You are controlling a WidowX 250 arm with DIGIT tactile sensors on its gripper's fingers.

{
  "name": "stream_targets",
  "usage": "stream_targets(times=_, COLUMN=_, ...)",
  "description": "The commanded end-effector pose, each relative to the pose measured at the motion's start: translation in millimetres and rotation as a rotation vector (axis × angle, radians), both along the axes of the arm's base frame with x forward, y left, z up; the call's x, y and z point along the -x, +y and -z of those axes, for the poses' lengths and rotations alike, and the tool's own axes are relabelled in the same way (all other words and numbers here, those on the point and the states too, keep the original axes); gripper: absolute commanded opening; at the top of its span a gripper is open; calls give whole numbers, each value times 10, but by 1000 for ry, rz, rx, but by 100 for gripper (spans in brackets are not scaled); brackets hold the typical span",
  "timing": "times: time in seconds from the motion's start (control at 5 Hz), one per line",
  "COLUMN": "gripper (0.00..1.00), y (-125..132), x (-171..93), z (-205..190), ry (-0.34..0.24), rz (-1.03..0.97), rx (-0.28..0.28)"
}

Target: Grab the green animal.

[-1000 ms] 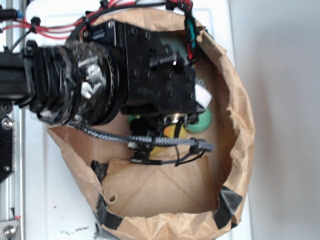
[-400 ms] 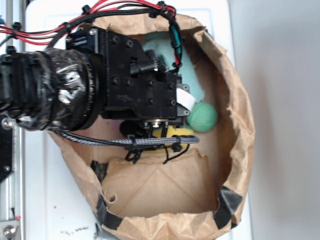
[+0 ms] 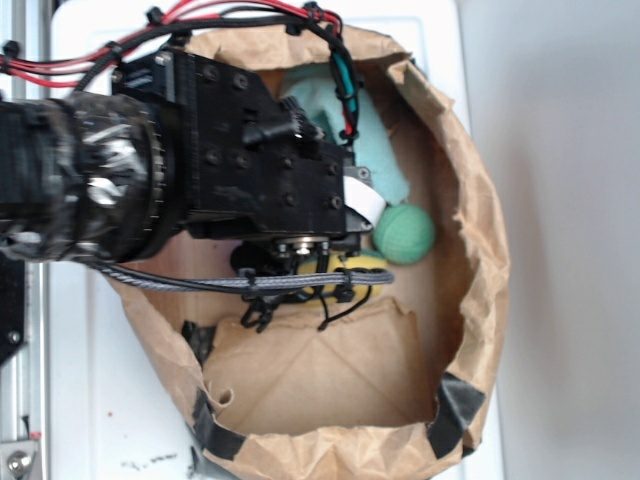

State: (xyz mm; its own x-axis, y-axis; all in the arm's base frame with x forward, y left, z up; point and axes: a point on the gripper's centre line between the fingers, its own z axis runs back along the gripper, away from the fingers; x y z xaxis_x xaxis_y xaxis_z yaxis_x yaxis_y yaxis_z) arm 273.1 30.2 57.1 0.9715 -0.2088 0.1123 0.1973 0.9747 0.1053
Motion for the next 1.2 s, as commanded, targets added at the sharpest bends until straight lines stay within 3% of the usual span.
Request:
stream_targets(times=0.0, gripper=24, y=66, x=-86, z=-284, ry=-55, rz=-10, rx=31)
stream_targets(times=0.2, gripper=100, y=53, x=-105, z=-248, ry=-67, rz=3, rx=-2)
stream_targets(times=0.8, gripper=100, y=62, x=-334, z=-30, ry=-18, rz=30, rx=-72)
stream_targets(times=1.0, gripper=100, y=-40, x=-342, z=103, ry=4, rz=57, rx=-101)
